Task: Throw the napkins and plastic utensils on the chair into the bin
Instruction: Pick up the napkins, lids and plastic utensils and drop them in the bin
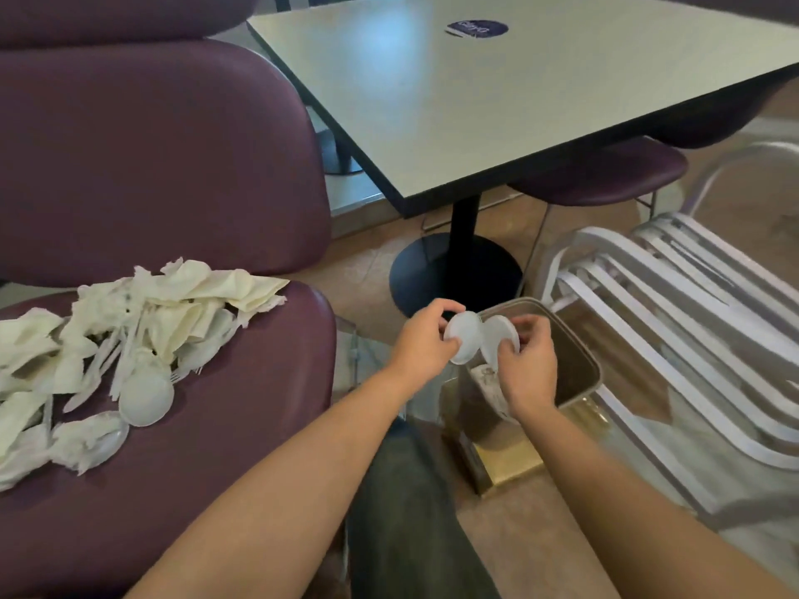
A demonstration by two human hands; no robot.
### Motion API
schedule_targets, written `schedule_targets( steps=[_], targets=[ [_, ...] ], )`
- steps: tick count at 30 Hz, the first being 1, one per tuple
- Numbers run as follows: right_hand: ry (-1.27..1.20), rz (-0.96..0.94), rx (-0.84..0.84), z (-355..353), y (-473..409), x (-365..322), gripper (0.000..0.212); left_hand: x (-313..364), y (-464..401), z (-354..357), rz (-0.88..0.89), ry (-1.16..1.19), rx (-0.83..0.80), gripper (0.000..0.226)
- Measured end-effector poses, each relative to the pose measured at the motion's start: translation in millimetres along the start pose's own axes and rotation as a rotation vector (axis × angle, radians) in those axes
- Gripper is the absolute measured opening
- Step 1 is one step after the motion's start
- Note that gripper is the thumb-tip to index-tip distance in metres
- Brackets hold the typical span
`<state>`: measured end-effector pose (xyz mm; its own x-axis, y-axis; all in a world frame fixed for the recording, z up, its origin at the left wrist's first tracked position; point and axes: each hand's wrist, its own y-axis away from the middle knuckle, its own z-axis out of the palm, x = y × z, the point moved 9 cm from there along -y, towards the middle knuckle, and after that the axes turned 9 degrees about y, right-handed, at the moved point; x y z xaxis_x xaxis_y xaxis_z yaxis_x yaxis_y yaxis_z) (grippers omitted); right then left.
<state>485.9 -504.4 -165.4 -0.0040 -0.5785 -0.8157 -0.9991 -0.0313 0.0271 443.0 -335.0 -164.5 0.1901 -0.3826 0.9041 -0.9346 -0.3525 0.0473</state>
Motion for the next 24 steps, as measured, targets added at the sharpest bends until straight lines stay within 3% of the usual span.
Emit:
schedule_targets(
  steps=[5,10,17,24],
  targets=[
    [0.103,0.068,0.047,-17,-25,40,0.024,-12,-20,59,-0.017,-0.054,-0.014,0.046],
    [0.295,0.124,-0.158,3,-36,74,0.034,-27,-25,97,-0.106,-0.114,-0.116,0.059],
    [0.342,0.018,-0.255,23,-32,56,0.028,-32,-22,55,-0.102,-0.089,-0.008,0.041],
    [0.248,-0.164,-0.324,67,-6,-18,0.021,-27,-1,-35,-0.055,-0.049,0.151,0.025]
  ],
)
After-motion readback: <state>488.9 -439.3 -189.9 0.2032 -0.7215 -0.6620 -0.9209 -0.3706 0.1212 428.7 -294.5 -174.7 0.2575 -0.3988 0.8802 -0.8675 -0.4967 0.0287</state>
